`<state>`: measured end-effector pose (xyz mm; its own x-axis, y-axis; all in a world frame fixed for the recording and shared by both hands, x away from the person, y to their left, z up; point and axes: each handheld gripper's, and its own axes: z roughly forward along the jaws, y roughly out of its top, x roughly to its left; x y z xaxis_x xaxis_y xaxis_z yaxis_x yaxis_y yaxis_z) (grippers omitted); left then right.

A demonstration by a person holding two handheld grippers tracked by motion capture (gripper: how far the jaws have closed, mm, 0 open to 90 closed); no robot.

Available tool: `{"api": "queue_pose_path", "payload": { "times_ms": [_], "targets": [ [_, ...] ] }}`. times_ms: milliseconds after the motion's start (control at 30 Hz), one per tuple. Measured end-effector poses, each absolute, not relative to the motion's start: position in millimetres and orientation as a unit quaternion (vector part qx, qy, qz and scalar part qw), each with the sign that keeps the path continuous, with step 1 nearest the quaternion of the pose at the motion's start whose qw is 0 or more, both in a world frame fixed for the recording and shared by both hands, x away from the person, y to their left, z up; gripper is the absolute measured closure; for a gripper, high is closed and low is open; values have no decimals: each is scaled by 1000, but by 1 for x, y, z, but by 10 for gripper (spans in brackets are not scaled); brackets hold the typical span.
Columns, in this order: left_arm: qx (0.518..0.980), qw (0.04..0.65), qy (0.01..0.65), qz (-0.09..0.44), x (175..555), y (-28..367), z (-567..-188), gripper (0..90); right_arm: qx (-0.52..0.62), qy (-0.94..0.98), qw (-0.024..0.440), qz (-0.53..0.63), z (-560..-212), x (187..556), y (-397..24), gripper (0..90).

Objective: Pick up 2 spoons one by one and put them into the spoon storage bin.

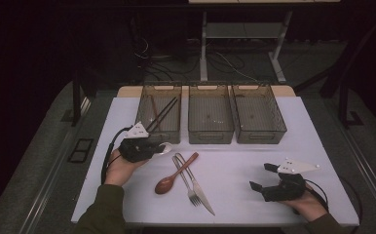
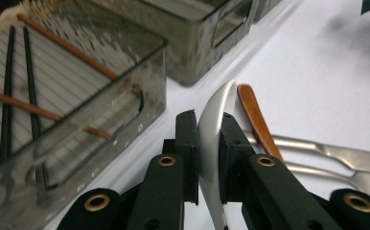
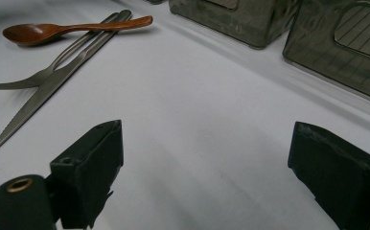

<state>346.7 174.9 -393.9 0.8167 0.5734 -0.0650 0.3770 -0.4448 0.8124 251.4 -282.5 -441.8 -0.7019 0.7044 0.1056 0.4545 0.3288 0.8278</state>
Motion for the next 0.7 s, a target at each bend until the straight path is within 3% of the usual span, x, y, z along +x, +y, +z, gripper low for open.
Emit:
{"api": "queue_pose_path", "payload": {
  "times_ms": [700],
  "targets": [
    [843,471,244,95,367,132,-374,812,362,801,138,456,-441,251,-284,122]
  ]
}}
